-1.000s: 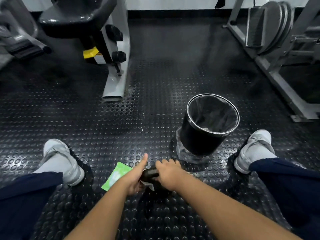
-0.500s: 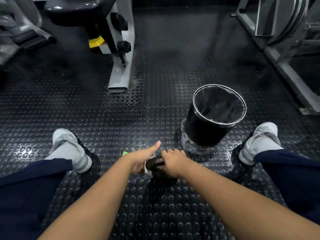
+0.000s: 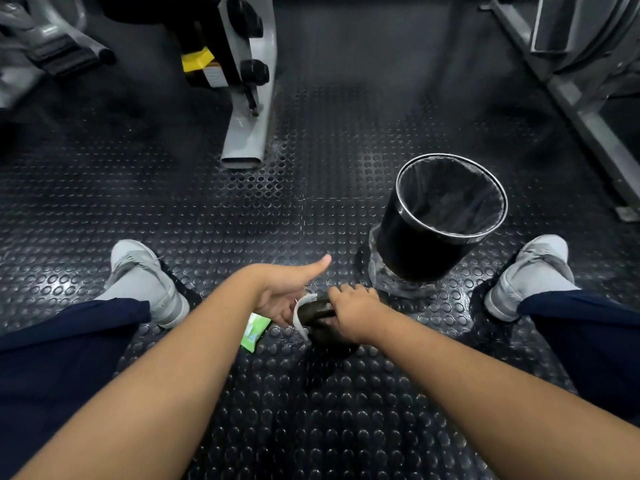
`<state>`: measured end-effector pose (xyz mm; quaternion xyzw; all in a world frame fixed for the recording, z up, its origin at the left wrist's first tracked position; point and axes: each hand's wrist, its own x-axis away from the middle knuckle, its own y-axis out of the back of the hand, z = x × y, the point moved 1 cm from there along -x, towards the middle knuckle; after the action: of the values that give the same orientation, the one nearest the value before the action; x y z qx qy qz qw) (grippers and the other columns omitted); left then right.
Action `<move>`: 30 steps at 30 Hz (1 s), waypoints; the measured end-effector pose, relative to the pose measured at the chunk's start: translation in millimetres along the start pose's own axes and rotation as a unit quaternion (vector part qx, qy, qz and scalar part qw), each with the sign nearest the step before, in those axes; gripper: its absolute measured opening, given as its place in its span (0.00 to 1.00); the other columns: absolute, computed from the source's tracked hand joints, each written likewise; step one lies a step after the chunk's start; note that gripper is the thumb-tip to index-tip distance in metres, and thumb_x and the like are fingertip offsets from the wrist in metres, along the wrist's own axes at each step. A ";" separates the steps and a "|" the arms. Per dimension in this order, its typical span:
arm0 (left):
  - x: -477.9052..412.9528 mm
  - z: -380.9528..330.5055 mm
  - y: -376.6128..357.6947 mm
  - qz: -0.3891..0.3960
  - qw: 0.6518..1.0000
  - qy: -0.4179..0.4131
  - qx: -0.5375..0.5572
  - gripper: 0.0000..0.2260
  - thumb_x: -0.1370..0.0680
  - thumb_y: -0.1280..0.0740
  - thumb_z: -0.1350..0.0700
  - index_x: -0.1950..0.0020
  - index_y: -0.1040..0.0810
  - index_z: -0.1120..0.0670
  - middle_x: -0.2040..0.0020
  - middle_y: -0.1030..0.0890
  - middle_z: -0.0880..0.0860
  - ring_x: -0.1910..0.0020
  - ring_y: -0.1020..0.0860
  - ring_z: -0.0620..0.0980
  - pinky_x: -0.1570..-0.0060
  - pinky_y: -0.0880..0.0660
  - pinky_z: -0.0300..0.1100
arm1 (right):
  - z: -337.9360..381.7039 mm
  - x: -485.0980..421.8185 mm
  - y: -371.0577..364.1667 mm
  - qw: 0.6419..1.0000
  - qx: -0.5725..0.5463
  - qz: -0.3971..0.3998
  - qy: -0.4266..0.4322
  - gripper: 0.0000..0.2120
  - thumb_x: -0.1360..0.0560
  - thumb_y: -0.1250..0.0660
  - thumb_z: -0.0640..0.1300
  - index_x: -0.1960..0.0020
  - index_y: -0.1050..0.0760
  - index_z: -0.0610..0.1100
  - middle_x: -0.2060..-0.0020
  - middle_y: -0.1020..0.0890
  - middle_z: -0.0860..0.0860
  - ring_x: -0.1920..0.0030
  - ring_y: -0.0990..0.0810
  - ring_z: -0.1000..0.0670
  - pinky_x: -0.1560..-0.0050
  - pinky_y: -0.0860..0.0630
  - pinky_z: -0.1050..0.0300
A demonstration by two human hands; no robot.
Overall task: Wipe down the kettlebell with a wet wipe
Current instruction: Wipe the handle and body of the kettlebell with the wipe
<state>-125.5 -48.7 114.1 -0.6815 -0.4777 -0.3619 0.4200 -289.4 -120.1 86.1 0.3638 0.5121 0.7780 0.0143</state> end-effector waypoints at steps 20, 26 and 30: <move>-18.4 17.5 -12.3 -0.084 0.989 -0.067 0.103 0.49 0.33 0.47 0.17 0.27 0.27 0.52 0.36 0.19 0.63 0.42 0.18 0.59 0.30 0.28 0.58 | -2.1 0.1 0.2 1.000 -0.016 0.001 0.005 0.24 0.18 0.36 0.58 0.29 0.33 0.46 0.30 0.27 0.43 0.29 0.31 0.38 0.26 0.37 0.36; -63.8 44.6 -29.1 -0.171 0.941 -0.106 0.271 0.51 0.36 0.45 0.17 0.39 0.18 0.59 0.52 0.15 0.59 0.59 0.16 0.57 0.60 0.18 0.46 | -2.0 2.3 0.1 1.000 -0.016 0.000 0.009 0.24 0.18 0.37 0.59 0.30 0.33 0.46 0.30 0.27 0.43 0.29 0.31 0.38 0.26 0.37 0.36; -39.3 36.5 -23.5 -0.130 0.965 -0.100 0.205 0.45 0.31 0.46 0.18 0.38 0.20 0.56 0.40 0.16 0.61 0.44 0.17 0.60 0.45 0.20 0.47 | -3.6 1.4 1.3 1.000 -0.019 -0.002 0.007 0.23 0.18 0.36 0.59 0.31 0.32 0.47 0.31 0.27 0.45 0.30 0.30 0.39 0.27 0.36 0.38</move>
<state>-155.7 -24.3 70.2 -0.5453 -0.6659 -0.2378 0.4502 -292.0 -123.0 87.2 0.3566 0.4978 0.7904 0.0192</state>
